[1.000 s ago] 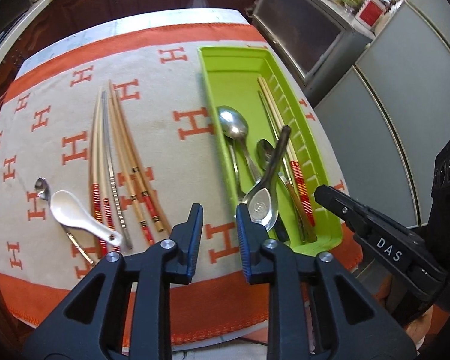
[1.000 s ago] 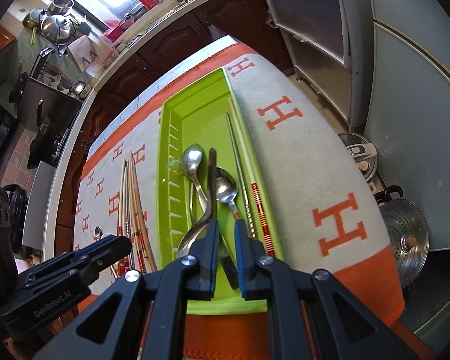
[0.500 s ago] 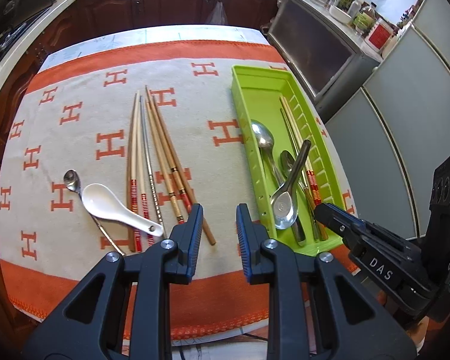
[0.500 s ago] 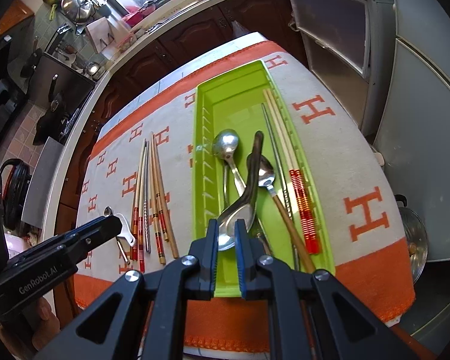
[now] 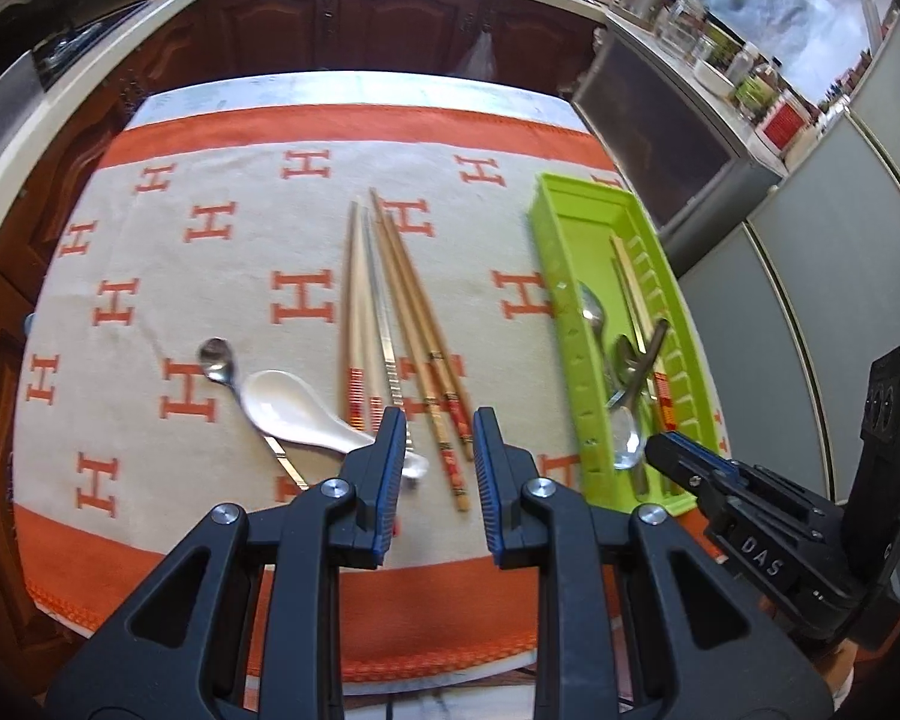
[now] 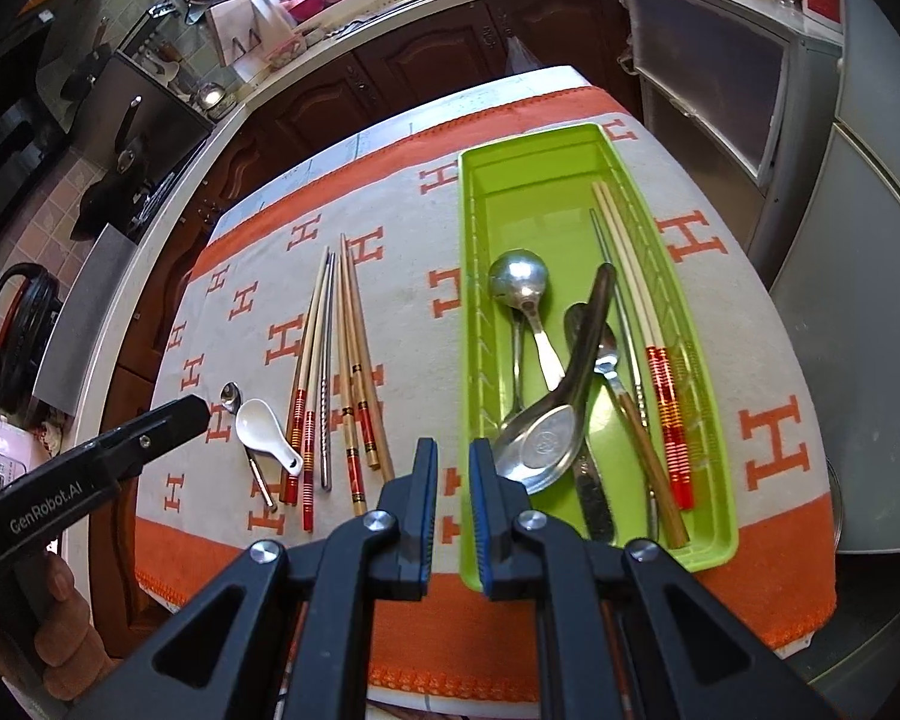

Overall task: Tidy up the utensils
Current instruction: 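Move both grippers back over the utensil pile, then grasp the white ceramic spoon with the right gripper while the left gripper grasps a steel teaspoon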

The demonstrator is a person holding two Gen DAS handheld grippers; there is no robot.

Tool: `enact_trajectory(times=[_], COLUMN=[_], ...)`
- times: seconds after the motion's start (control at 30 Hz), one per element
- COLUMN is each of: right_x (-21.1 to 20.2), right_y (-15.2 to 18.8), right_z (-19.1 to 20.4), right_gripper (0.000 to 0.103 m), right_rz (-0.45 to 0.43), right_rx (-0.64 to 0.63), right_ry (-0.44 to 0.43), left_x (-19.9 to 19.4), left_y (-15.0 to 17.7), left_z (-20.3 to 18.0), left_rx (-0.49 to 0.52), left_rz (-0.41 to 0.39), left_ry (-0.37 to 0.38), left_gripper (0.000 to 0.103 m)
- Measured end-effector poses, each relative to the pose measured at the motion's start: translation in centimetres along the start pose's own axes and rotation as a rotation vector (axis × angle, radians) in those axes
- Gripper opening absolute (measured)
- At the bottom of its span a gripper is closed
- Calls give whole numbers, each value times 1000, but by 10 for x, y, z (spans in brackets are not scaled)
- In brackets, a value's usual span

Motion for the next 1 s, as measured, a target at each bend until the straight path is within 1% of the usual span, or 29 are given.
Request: enact_trajectory(times=[0.2, 0.33, 0.53, 0.57, 0.6, 0.67, 0.73, 0.83, 0.9, 1.0], right_x=[13, 23, 44, 49, 54, 66, 79, 100, 113, 132], right_y=[-3, -7, -15, -16, -17, -17, -18, -17, -15, -12], right_z=[23, 46, 82, 87, 91, 100, 108, 122, 133, 144], right_gripper=[10, 10, 11, 14, 21, 29, 29, 29, 29, 29], right_rz=[30, 56, 94, 107, 117, 145, 174, 209, 229, 246], right_rx=[-47, -101, -157, -163, -166, -161, -171, -229, -284, -369], right_ry=[11, 10, -18, -29, -38, -70, -94, -119, -139, -140], left_x=[7, 13, 30, 33, 35, 42, 47, 58, 64, 70], left_y=[3, 9, 20, 22, 23, 26, 30, 35, 37, 38], left_z=[46, 78, 126, 134, 139, 153, 161, 171, 175, 178], left_rx=[-73, -126, -196, -207, -215, -231, -241, -253, -258, -260], left_rz=[19, 38, 80, 89, 94, 109, 121, 150, 165, 178], left_ry=[-24, -29, -53, -60, -64, -73, -77, -82, -81, -75], left_gripper=[20, 20, 20, 20, 20, 20, 20, 20, 20, 20])
Point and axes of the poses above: each gripper's, at about its wrist camera, not at the fingertips, and x roughly the way its jaws point, z to its left, y to its underside, the point moved 7 cm from there along x, roughly the way its jaws point, and after that the axes turned 7 degrees about -y, right-handed, at the moved point
